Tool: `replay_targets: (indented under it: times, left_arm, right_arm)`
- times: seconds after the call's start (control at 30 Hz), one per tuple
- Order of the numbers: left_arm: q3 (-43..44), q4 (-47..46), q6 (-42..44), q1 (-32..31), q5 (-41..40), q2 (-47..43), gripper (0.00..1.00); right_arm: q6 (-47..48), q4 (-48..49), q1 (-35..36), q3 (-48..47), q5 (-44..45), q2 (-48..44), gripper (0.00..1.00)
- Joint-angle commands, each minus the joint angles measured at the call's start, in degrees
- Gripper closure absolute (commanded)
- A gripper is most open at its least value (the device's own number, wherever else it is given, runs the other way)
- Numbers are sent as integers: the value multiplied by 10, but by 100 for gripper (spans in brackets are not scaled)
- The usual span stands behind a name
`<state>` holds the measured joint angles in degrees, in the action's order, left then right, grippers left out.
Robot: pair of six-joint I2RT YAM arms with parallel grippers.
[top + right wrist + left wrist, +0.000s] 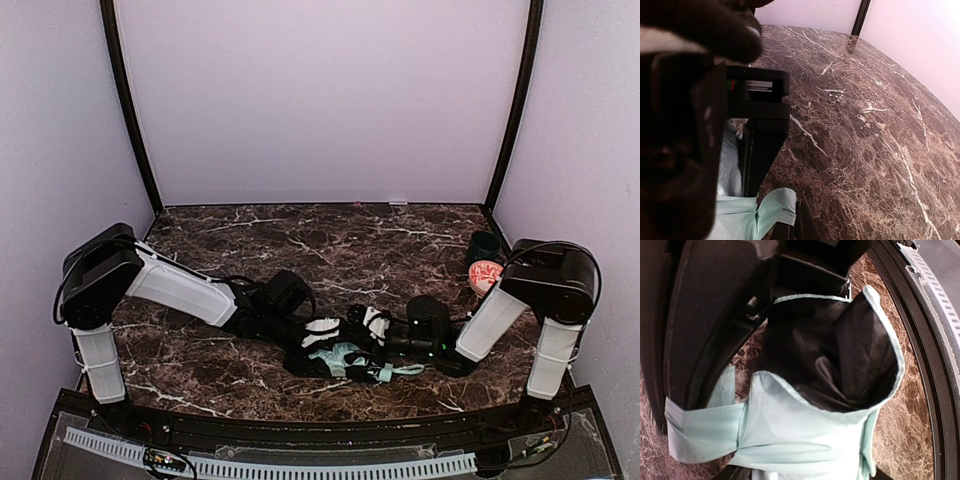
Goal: Put away the umbrella
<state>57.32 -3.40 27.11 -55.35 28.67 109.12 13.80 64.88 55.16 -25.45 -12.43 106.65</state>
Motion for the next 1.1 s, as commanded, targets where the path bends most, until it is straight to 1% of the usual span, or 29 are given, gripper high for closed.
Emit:
replay_targets:
  times: [0.0, 0.07, 0.13, 0.33, 0.4, 0.5, 0.53, 0.57, 0.67, 0.83, 1.07]
  left_arm:
    - [-45, -33, -112, 37, -111, 18, 42]
    - [-61, -59, -113, 38, -109, 12, 41]
    - [-69, -78, -113, 38, -104, 9, 37]
    - [-88, -131, -124, 41, -117, 10, 34]
    - [-106, -170, -130, 43, -110, 4, 26]
    - [-115, -204, -134, 43, -93, 3, 25]
    - [-115, -211, -136, 43, -88, 3, 11]
    - [-115, -217, -136, 43, -80, 4, 8]
    - [-114, -231, -132, 43, -56, 7, 8]
    - [-108, -231, -109, 43, -55, 15, 12]
    - [-110, -205, -75, 44, -113, 16, 10]
  right_arm:
    - [20, 100, 2, 14, -77, -19, 100]
    - [28, 83, 0, 13, -85, -22, 100]
    - [32, 75, 0, 13, -100, -22, 100]
    - [34, 53, -1, 7, -113, -24, 100]
    - [38, 40, -2, 1, -114, -25, 100]
    - [37, 36, -2, -6, -121, -21, 100]
    - [35, 36, -2, -9, -125, -19, 100]
    - [34, 37, -2, -11, -127, -17, 100]
    - [31, 41, -2, -14, -129, -13, 100]
    - [37, 30, -2, -18, -137, -15, 100]
    - [39, 13, -5, -19, -146, -19, 100]
